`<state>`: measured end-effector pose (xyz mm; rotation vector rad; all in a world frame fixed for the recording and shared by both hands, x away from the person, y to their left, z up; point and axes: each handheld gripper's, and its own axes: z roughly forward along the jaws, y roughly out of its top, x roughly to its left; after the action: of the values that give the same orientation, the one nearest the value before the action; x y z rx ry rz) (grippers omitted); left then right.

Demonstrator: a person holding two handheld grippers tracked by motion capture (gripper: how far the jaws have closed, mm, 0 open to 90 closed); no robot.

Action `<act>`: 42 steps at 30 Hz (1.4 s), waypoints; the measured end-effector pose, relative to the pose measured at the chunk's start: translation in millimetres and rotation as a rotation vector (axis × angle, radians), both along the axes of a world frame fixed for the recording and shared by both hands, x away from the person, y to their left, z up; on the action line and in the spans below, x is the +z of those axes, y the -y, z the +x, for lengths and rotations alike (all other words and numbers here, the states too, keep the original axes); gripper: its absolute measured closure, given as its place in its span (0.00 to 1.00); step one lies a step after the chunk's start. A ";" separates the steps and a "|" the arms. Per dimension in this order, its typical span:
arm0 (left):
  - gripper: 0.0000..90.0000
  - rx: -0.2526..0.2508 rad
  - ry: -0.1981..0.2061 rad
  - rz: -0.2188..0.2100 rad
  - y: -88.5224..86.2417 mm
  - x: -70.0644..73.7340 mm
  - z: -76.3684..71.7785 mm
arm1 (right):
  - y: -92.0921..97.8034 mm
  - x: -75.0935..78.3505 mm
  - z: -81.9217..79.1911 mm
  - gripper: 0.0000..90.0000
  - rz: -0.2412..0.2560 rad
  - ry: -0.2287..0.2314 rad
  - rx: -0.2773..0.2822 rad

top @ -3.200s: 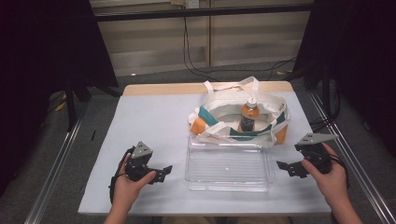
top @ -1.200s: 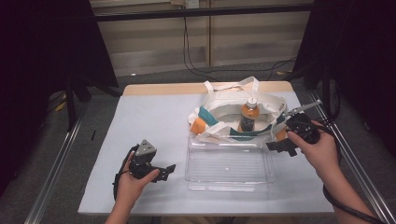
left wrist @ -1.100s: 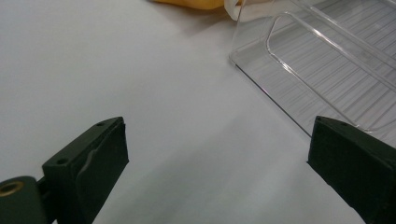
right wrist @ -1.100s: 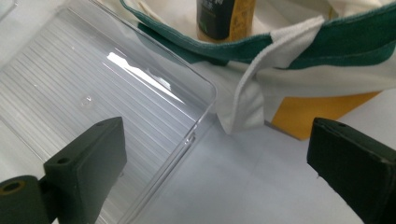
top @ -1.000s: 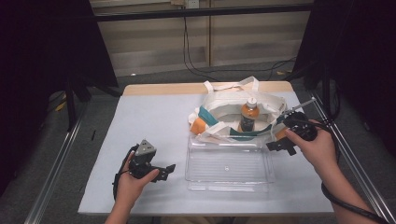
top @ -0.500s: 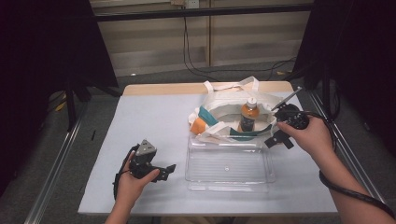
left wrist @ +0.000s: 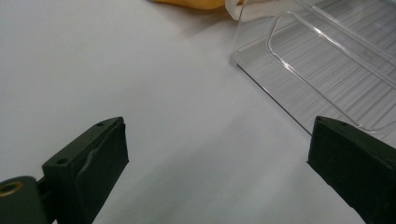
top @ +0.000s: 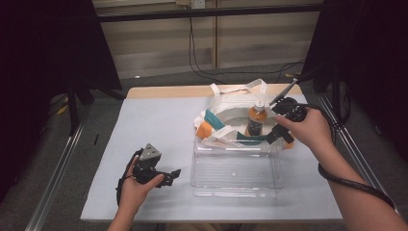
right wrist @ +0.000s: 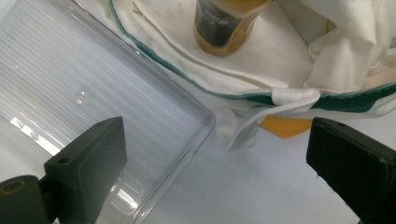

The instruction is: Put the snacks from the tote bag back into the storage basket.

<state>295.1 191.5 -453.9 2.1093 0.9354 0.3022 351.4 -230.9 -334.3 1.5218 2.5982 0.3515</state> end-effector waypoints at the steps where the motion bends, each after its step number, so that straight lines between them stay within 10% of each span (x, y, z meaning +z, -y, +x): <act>1: 0.05 0.002 0.001 0.002 0.1 0.0 0.0 | -0.2 0.3 1.7 0.06 0.002 0.006 -0.001; 42: 0.05 0.004 0.010 0.006 -0.3 0.2 2.4 | -37.9 -14.5 60.3 0.10 -0.023 0.000 -0.191</act>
<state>297.5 191.8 -453.7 2.1102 0.9343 0.3177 411.7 -192.9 -348.8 1.7432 2.4214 0.3012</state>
